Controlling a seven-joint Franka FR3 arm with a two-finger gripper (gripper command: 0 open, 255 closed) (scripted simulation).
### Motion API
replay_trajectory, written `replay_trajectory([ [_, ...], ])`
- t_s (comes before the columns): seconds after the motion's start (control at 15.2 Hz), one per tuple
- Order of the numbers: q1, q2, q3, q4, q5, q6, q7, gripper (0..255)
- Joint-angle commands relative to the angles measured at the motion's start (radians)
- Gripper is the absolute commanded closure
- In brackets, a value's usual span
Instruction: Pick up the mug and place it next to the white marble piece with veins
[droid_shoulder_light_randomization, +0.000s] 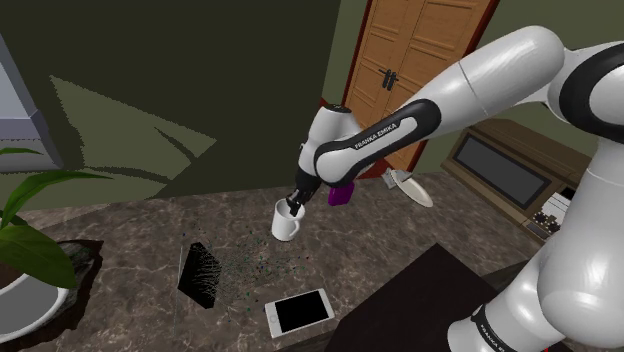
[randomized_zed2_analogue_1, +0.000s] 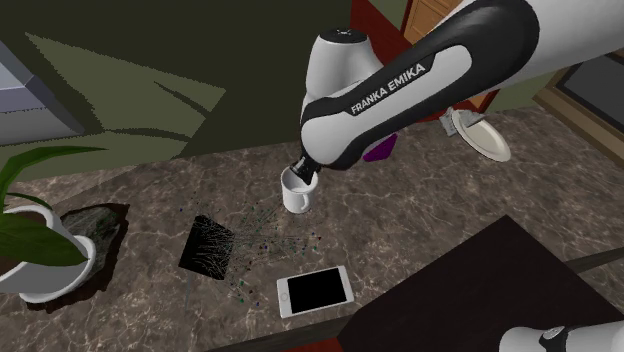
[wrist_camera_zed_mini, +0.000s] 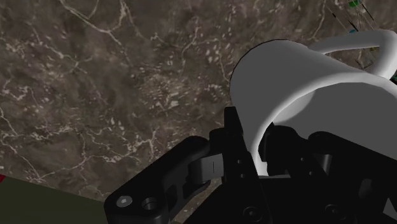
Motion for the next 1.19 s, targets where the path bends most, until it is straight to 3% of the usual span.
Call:
replay_trajectory([
  [0.0,-0.001,-0.022,0.002,0.003,0.004,-0.024,0.0,255],
  [1.12,-0.012,-0.173,0.009,0.065,0.029,-0.235,-0.002,255],
])
